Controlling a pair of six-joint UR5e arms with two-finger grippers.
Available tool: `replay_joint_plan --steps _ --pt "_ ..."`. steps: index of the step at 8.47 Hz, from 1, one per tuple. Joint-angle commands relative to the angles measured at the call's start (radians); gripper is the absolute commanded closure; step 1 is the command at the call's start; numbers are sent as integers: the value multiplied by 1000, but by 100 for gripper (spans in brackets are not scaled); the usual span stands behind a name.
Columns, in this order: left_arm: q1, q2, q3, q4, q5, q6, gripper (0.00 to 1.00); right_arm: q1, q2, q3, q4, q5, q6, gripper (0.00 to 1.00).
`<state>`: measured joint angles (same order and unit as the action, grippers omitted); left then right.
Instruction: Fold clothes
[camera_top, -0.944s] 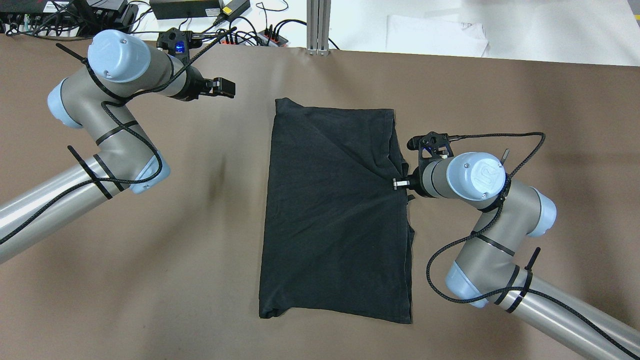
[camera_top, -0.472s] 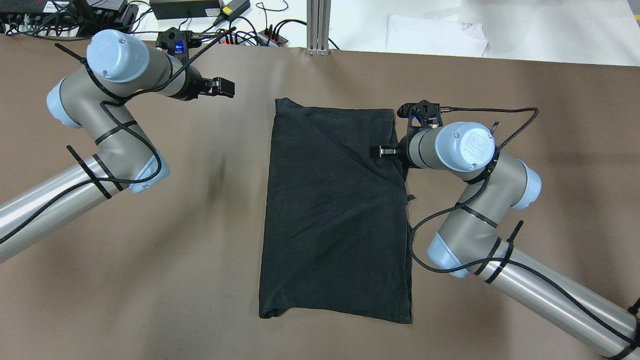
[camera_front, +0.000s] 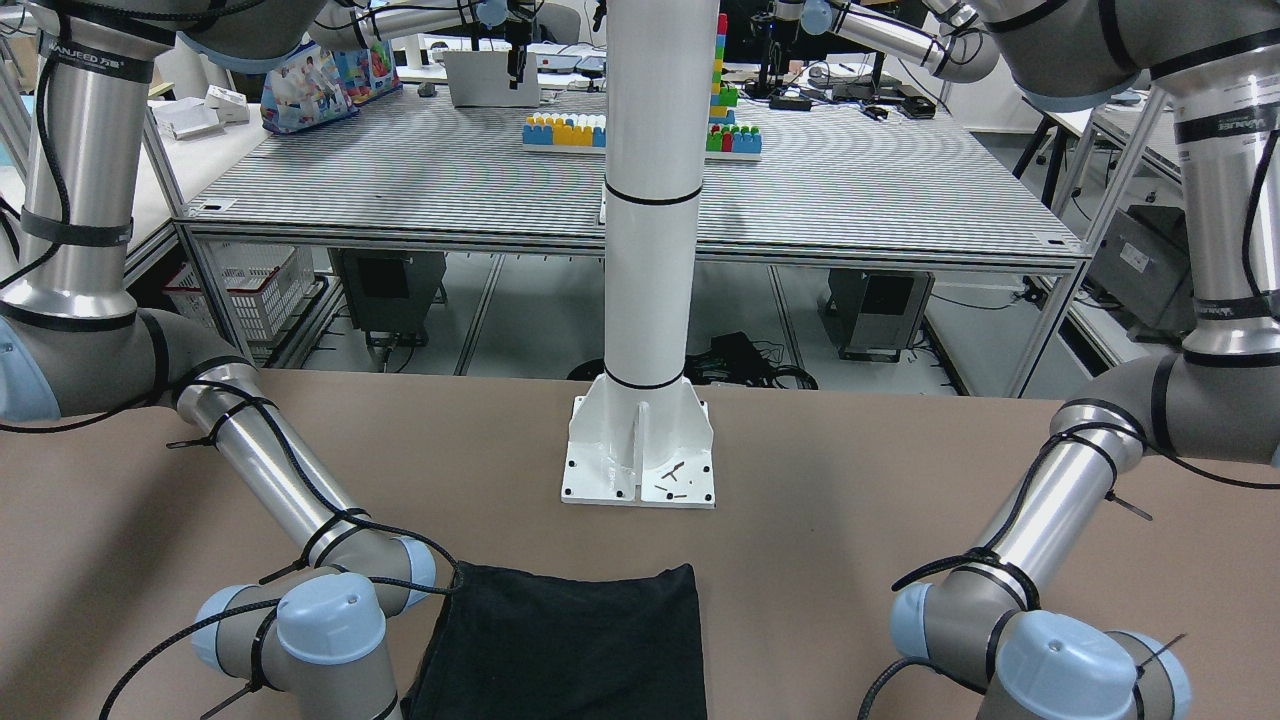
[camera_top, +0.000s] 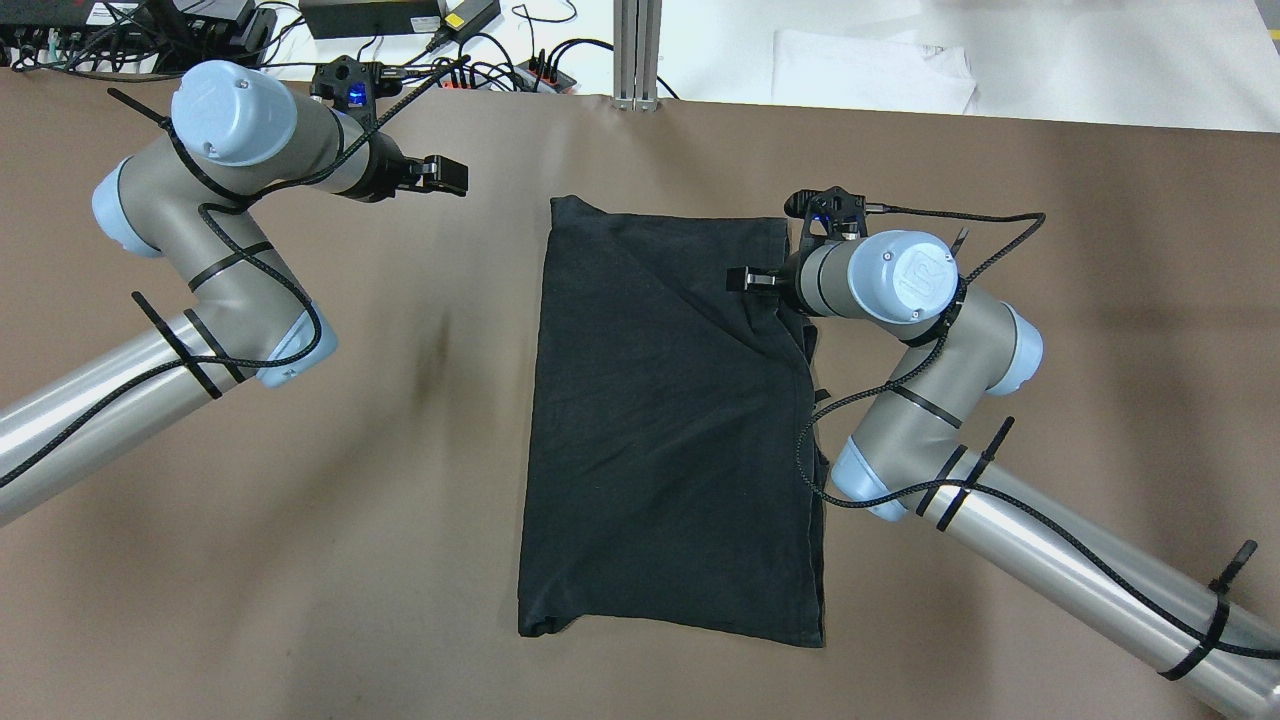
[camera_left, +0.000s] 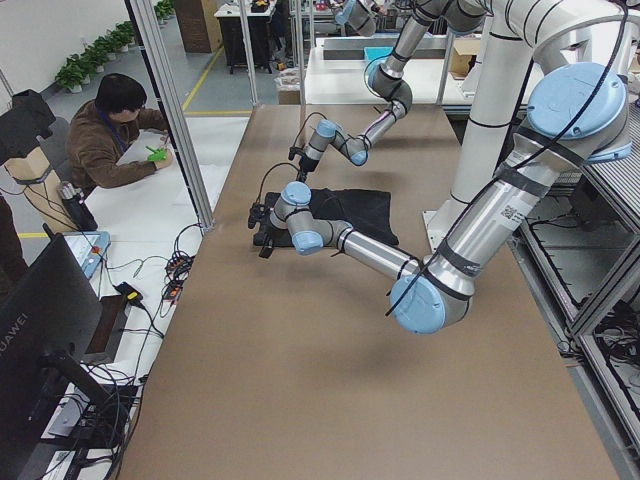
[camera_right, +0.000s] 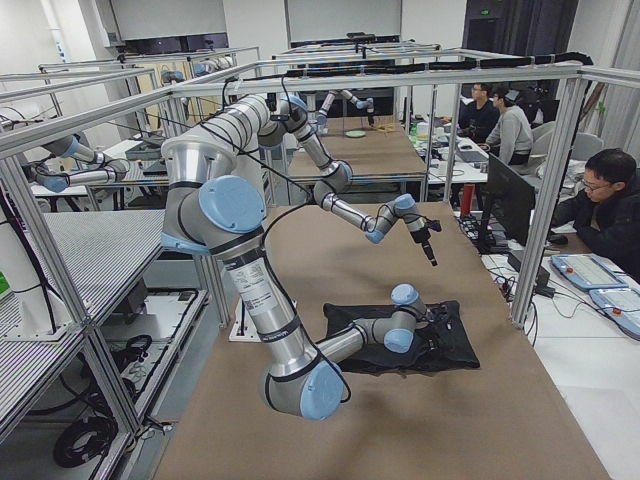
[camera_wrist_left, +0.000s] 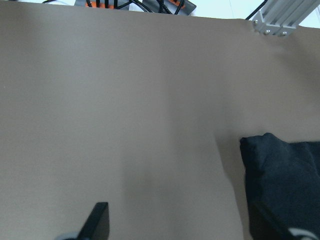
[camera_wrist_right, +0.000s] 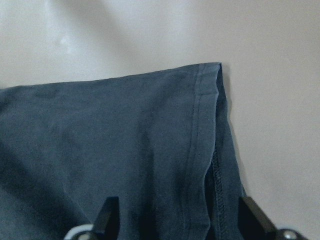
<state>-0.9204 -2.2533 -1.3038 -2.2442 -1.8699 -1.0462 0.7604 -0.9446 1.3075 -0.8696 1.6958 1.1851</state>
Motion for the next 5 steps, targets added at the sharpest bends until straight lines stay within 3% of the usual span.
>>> replay_joint_plan --steps 1,3,5 --pt "2 -5 1 2 0 0 0 -1 0 -45 3 1 30 55" --pt "0 -6 3 3 0 0 0 -1 -2 -48 3 1 31 60" --pt "2 -6 3 2 0 0 0 -1 0 -47 3 2 33 74"
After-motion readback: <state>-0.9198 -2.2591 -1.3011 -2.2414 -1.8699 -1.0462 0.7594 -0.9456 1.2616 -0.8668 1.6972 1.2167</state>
